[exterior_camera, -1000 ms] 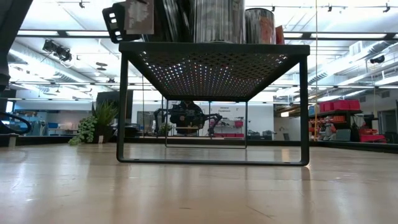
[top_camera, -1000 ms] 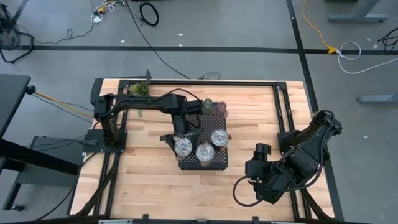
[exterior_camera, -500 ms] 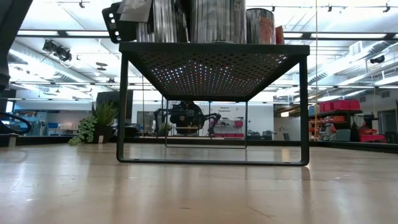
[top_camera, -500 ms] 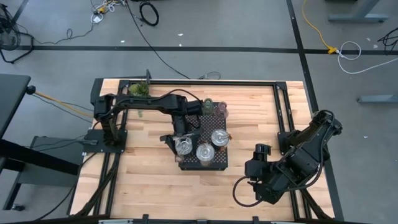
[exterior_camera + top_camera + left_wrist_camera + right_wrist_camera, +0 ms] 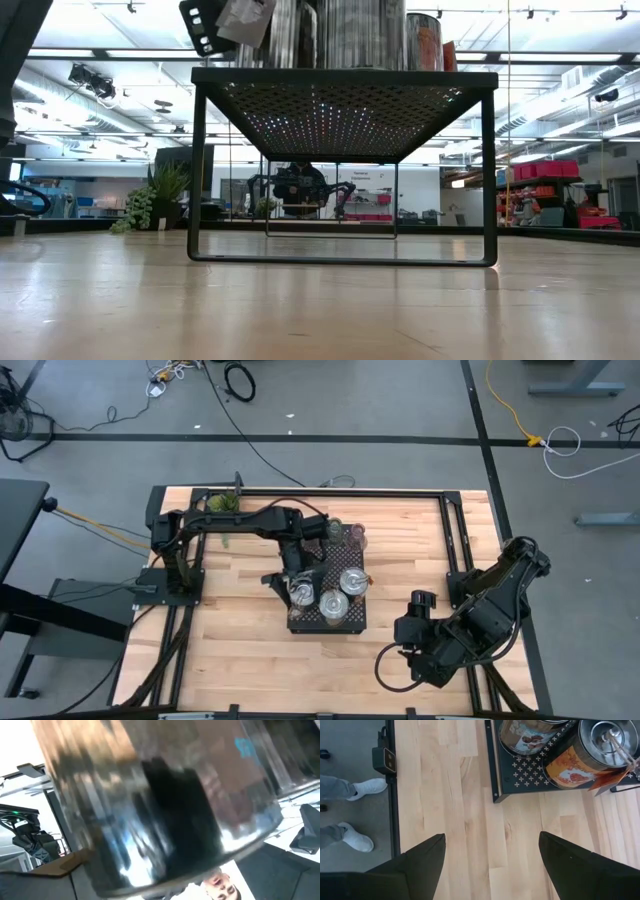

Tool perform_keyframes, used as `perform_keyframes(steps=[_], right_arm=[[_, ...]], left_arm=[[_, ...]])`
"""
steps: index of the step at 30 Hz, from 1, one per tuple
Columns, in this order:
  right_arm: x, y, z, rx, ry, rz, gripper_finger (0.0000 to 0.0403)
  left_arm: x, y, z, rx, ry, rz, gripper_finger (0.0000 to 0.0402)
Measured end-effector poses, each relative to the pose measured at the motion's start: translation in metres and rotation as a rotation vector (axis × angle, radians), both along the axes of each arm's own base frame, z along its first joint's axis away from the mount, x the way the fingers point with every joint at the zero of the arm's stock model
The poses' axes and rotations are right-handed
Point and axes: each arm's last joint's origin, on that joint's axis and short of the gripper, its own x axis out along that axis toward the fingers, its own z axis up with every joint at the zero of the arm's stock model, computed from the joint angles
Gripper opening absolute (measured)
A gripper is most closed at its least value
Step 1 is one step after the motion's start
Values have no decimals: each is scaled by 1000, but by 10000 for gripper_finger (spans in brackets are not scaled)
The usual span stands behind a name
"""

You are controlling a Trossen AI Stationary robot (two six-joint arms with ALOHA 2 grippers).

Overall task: Pick & Place candle stick holders
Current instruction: Put the brown scented candle on the shelf, then return to Home Position

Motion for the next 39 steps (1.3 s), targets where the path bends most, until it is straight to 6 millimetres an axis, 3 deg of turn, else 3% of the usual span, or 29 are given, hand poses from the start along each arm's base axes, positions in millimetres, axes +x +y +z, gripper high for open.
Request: perform_keyframes(steps=[14, 26, 34, 39], right_arm=[[-4, 0, 2, -4, -9, 7, 318], [-4, 0, 3, 1, -16, 7, 318], [-5, -5, 9, -80, -96, 34, 318], [-13, -21, 25, -181, -275, -84, 318]], left_arm=[[0, -1, 15, -1, 7, -4, 380], [0, 0, 57, 52, -86, -12, 380], [-4, 5, 108, 312, -401, -60, 380], [-12, 9, 153, 721, -746, -138, 380]])
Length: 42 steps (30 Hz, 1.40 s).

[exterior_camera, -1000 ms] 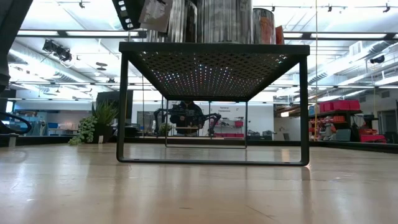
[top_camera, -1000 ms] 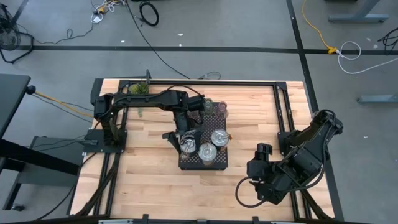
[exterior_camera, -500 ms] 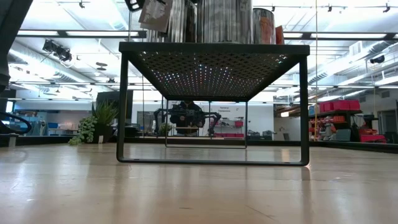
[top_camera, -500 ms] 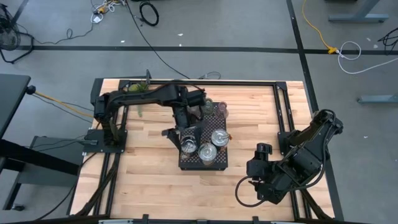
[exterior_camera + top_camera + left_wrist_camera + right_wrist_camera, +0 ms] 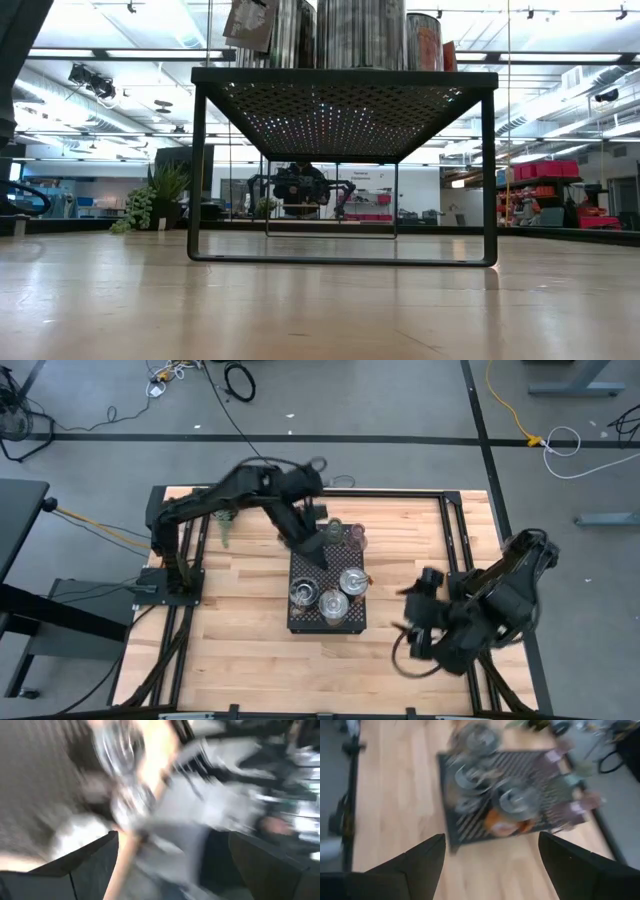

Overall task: Pick & Place candle stick holders
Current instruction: Return to Home Position

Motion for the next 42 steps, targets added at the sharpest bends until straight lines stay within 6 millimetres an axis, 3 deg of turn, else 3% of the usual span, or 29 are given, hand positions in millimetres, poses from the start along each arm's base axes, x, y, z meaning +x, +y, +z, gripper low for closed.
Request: perform_keyframes(steps=[5, 9, 15, 21, 25, 31, 38, 42], right_arm=[[-22, -27, 22, 3, -137, -84, 318], [-47, -52, 27, 31, -217, -151, 318], [-73, -78, 0, 129, -328, -204, 318], [-92, -97, -28, 227, -479, -209, 318], [-102, -108, -47, 269, -588, -244, 318], [-110, -117, -88, 297, -673, -331, 318], [-115, -124, -145, 254, -727, -430, 318], [-115, -125, -171, 190, -761, -461, 318]], left_arm=[[-17, -9, 37, 495, -167, 10, 381], [-42, -23, 47, 775, -139, 13, 381], [-85, -42, 56, 947, -128, 27, 381], [-144, -49, 53, 1084, -158, 112, 381], [-178, -46, 29, 1091, -217, 180, 381], [-217, -40, -41, 1091, -220, 286, 381], [-240, -37, -118, 1049, -307, 346, 381], [-246, -34, -147, 1048, -357, 399, 381]])
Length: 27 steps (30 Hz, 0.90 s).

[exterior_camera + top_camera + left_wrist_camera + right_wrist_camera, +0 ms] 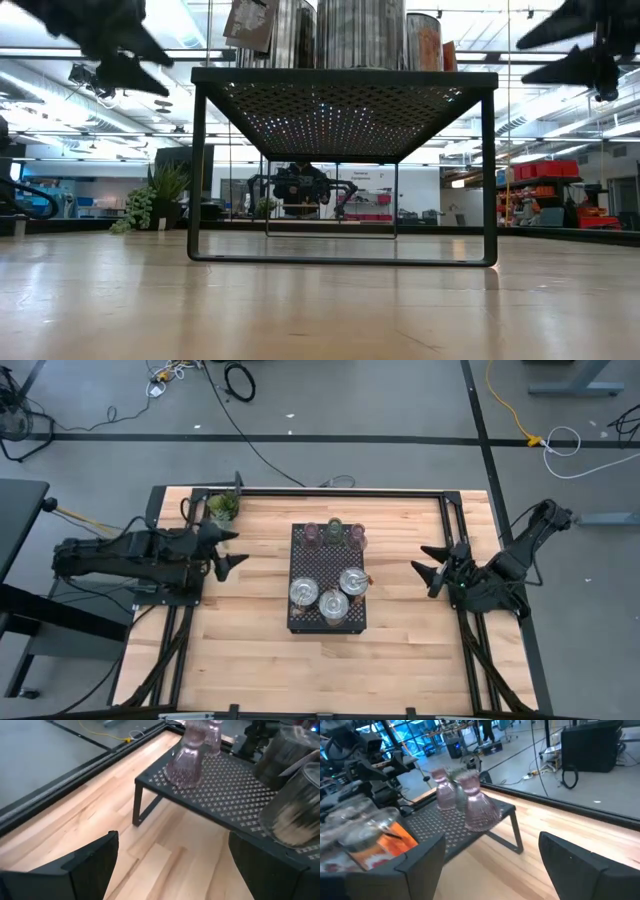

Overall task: Pick & Place candle stick holders
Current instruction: Return to Home Position

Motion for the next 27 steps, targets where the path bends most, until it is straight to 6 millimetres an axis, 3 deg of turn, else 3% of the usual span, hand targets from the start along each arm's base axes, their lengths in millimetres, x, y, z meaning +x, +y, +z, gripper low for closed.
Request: perform_keyframes(steps=[6, 9, 19, 27], right_arm=[[0, -5, -43, -7, 24, -56, 318], [1, -9, -58, -1, 31, -90, 318], [-1, -18, -91, 10, 78, -76, 318], [1, -8, -104, 232, 233, 244, 318]], left_arm=[[0, 3, -59, -65, 46, 69, 381], [1, 4, -76, -135, 25, 97, 381], [-1, 12, -91, -114, -8, 326, 381], [0, 12, -90, -136, -23, 298, 381]])
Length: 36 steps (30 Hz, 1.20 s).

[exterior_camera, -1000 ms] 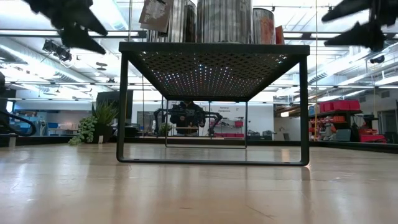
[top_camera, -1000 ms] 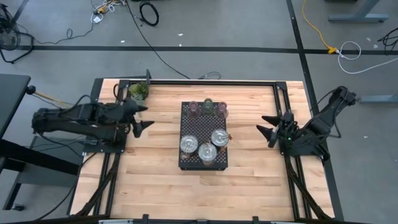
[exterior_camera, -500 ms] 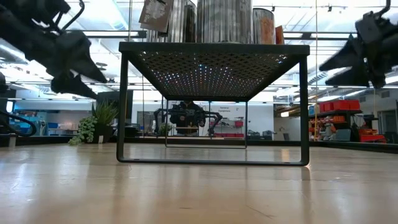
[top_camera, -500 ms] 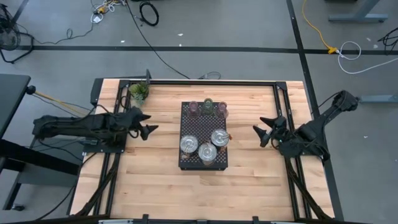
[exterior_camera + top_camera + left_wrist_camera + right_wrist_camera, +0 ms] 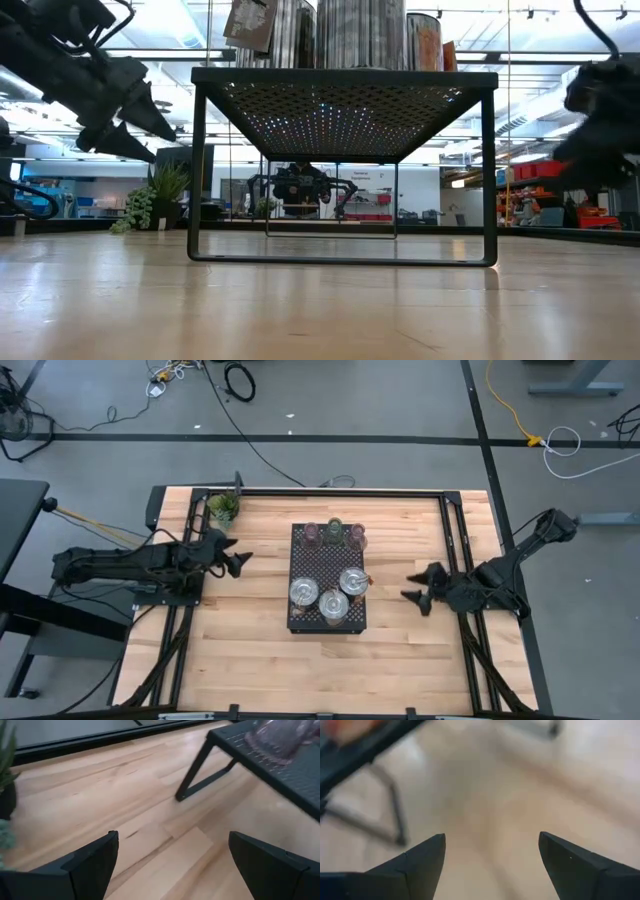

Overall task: Pick & Place candle stick holders
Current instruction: Return to Home Position

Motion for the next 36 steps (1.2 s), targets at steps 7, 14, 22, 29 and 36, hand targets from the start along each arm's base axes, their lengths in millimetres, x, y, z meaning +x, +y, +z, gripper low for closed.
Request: perform_keyframes(steps=[7, 14, 22, 29, 36], right_arm=[[-2, 10, -4, 216, 141, 294, 318], [-3, 13, 5, 439, -71, 480, 318], [-4, -1, 24, 560, -474, 491, 318], [-4, -18, 34, 529, -628, 349, 318], [-2, -25, 36, 506, -663, 283, 318]], left_arm=[[2, -2, 1, -41, -19, -65, 381], [4, -3, -11, -54, -65, -94, 381], [5, -3, -30, -28, -379, -137, 381], [-5, -5, -14, -9, -637, -171, 381], [-12, -5, -6, 6, -737, -175, 381]])
